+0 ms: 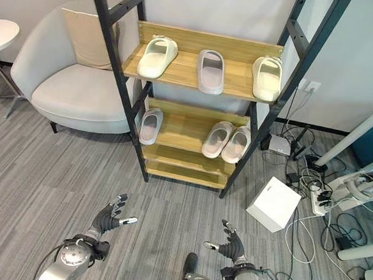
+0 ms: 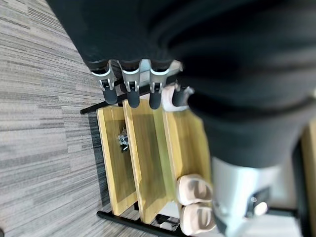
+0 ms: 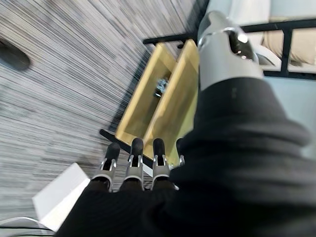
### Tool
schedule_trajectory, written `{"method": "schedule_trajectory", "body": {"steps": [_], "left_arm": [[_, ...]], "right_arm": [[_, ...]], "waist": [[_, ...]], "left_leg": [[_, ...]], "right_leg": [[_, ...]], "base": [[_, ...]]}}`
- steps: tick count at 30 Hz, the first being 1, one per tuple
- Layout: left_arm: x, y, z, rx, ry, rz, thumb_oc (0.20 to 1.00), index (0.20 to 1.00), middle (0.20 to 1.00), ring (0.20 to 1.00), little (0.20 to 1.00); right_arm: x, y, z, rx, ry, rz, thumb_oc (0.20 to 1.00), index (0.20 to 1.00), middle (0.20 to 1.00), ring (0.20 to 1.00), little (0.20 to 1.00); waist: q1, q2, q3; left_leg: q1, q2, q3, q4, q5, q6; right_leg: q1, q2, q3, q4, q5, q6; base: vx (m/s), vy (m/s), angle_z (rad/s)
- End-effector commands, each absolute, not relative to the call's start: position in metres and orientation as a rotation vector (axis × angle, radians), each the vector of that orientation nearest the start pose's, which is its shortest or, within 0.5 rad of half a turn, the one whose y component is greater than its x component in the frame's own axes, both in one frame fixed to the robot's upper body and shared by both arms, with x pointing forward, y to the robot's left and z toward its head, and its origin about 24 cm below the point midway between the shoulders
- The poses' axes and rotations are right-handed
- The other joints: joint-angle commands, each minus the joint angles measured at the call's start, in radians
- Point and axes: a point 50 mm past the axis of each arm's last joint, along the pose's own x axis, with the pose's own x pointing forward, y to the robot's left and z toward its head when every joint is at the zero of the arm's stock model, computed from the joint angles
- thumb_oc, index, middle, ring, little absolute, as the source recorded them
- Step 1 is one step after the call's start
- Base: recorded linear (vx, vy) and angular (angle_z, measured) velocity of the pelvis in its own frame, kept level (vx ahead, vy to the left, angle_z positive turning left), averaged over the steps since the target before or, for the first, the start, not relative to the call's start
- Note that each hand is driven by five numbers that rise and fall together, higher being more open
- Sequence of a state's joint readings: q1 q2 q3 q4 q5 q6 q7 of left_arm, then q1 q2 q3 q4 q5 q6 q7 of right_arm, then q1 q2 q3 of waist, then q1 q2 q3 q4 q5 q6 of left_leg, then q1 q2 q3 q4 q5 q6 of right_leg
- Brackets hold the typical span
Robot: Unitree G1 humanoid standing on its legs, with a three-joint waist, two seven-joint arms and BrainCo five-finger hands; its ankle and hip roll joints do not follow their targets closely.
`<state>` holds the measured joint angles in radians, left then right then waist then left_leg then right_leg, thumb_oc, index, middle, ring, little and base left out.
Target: Arrange the slippers neatly on the shoe rack.
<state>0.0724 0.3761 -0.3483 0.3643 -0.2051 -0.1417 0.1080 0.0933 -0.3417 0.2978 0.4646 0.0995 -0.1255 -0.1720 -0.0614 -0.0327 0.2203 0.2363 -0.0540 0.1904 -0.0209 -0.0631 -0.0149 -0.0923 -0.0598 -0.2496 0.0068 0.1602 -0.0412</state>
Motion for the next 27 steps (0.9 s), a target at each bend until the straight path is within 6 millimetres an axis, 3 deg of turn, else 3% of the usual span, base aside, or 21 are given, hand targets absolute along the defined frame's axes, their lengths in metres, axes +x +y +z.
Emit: {"method": "schedule_trajectory", "body": {"steps": [1,4,6,7,8,9,10,11,15,19,23,25,26,27], "left_arm": [[0.223,0.178,-0.029,0.21,0.233,-0.126,1.0,1.0,1.0,1.0,1.0],[0.225,0.174,-0.03,0.179,0.235,-0.114,1.0,1.0,1.0,1.0,1.0],[0.225,0.171,-0.032,0.173,0.24,-0.123,1.0,1.0,1.0,1.0,1.0],[0.224,0.17,-0.033,0.178,0.248,-0.127,1.0,1.0,1.0,1.0,1.0],[0.224,0.169,-0.034,0.181,0.252,-0.13,1.0,1.0,1.0,1.0,1.0],[0.224,0.169,-0.035,0.193,0.255,-0.132,1.0,1.0,1.0,1.0,1.0],[0.223,0.169,-0.035,0.193,0.255,-0.132,1.0,1.0,1.0,1.0,1.0],[0.224,0.169,-0.035,0.198,0.254,-0.129,1.0,1.0,1.0,1.0,1.0],[0.221,0.17,-0.038,0.2,0.27,-0.122,1.0,1.0,1.0,1.0,1.0],[0.216,0.173,-0.042,0.212,0.291,-0.126,1.0,1.0,1.0,1.0,1.0],[0.215,0.177,-0.042,0.219,0.299,-0.12,1.0,1.0,1.0,1.0,1.0],[0.216,0.179,-0.04,0.228,0.291,-0.125,1.0,1.0,1.0,1.0,1.0],[0.216,0.179,-0.04,0.228,0.29,-0.125,1.0,1.0,1.0,1.0,1.0],[0.216,0.18,-0.038,0.237,0.286,-0.134,1.0,1.0,1.0,1.0,1.0]], "right_arm": [[0.2,-0.201,-0.052,-0.314,0.352,0.032,1.0,1.0,1.0,1.0,1.0],[0.202,-0.206,-0.051,-0.32,0.348,0.017,1.0,1.0,1.0,1.0,1.0],[0.201,-0.209,-0.051,-0.321,0.356,0.003,1.0,1.0,1.0,1.0,1.0],[0.2,-0.21,-0.052,-0.321,0.36,-0.003,1.0,1.0,1.0,1.0,1.0],[0.199,-0.211,-0.052,-0.32,0.363,-0.007,1.0,1.0,1.0,1.0,1.0],[0.198,-0.212,-0.054,-0.327,0.37,-0.011,1.0,1.0,1.0,1.0,1.0],[0.198,-0.212,-0.054,-0.328,0.371,-0.012,1.0,1.0,1.0,1.0,1.0],[0.199,-0.214,-0.055,-0.342,0.379,-0.023,1.0,1.0,1.0,1.0,1.0],[0.196,-0.211,-0.058,-0.344,0.391,-0.008,1.0,1.0,1.0,1.0,1.0],[0.195,-0.203,-0.061,-0.331,0.403,0.015,1.0,1.0,1.0,1.0,1.0],[0.199,-0.194,-0.063,-0.329,0.403,0.042,1.0,1.0,1.0,1.0,1.0],[0.203,-0.188,-0.06,-0.326,0.386,0.062,1.0,1.0,1.0,1.0,1.0],[0.203,-0.188,-0.06,-0.326,0.386,0.062,1.0,1.0,1.0,1.0,1.0],[0.203,-0.185,-0.061,-0.315,0.389,0.065,1.0,1.0,1.0,1.0,1.0]], "waist": [[-0.001,-0.004,0.017],[0.019,-0.018,0.043],[0.027,-0.028,0.045],[0.032,-0.028,0.045],[0.039,-0.021,0.043],[0.052,-0.008,0.046],[0.053,-0.01,0.045],[0.073,0.004,0.048],[0.076,0.016,0.025],[0.076,0.007,-0.011],[0.09,-0.004,-0.019],[0.088,0.005,-0.011],[0.089,0.005,-0.011],[0.08,0.015,-0.005]], "left_leg": [[-0.1,0.181,-0.057,0.225,0.031,-0.095],[-0.214,0.166,-0.097,0.34,0.06,-0.091],[-0.27,0.147,-0.081,0.287,0.007,-0.068],[-0.297,0.141,-0.074,0.255,0.015,-0.064],[-0.322,0.139,-0.066,0.203,0.04,-0.063],[-0.366,0.147,-0.057,0.138,0.108,-0.069],[-0.359,0.145,-0.056,0.125,0.115,-0.07],[-0.41,0.147,-0.044,0.027,0.172,-0.078],[-0.37,0.147,-0.028,-0.043,0.207,-0.076],[-0.316,0.122,-0.011,-0.047,0.186,-0.057],[-0.276,0.098,0.011,-0.036,0.14,-0.021],[-0.237,0.089,0.022,-0.042,0.111,0.005],[-0.238,0.088,0.023,-0.042,0.111,0.006],[-0.216,0.084,0.017,-0.046,0.097,0.015]], "right_leg": [[0.124,0.003,0.037,-0.046,-0.152,0.115],[0.173,-0.003,0.038,-0.064,-0.181,0.096],[0.199,-0.019,0.039,-0.077,-0.193,0.108],[0.21,-0.018,0.039,-0.081,-0.197,0.111],[0.221,-0.014,0.04,-0.084,-0.206,0.115],[0.24,-0.002,0.044,-0.088,-0.221,0.116],[0.238,-0.003,0.045,-0.086,-0.224,0.115],[0.268,0.011,0.053,-0.091,-0.245,0.116],[0.294,0.024,0.065,-0.086,-0.265,0.121],[0.307,-0.004,0.085,-0.064,-0.276,0.137],[0.273,-0.042,0.103,0.061,-0.287,0.17],[0.195,-0.067,0.095,0.221,-0.257,0.21],[0.191,-0.069,0.097,0.227,-0.259,0.211],[0.134,-0.084,0.096,0.319,-0.217,0.232]], "base": [[0.08,-0.11,-0.63],[0.13,-0.116,-0.51],[0.19,-0.003,-0.17],[0.21,0.056,-0.09],[0.21,0.084,0.02],[0.15,0.069,-0.03],[0.22,0.084,-0.07],[0.2,0.069,-0.11],[0.19,0.098,-0.29],[0.21,0.148,-0.19],[0.11,0.142,-0.2],[0.06,0.109,-0.07],[0.06,0.096,-0.03],[0.07,0.065,-0.05]]}}
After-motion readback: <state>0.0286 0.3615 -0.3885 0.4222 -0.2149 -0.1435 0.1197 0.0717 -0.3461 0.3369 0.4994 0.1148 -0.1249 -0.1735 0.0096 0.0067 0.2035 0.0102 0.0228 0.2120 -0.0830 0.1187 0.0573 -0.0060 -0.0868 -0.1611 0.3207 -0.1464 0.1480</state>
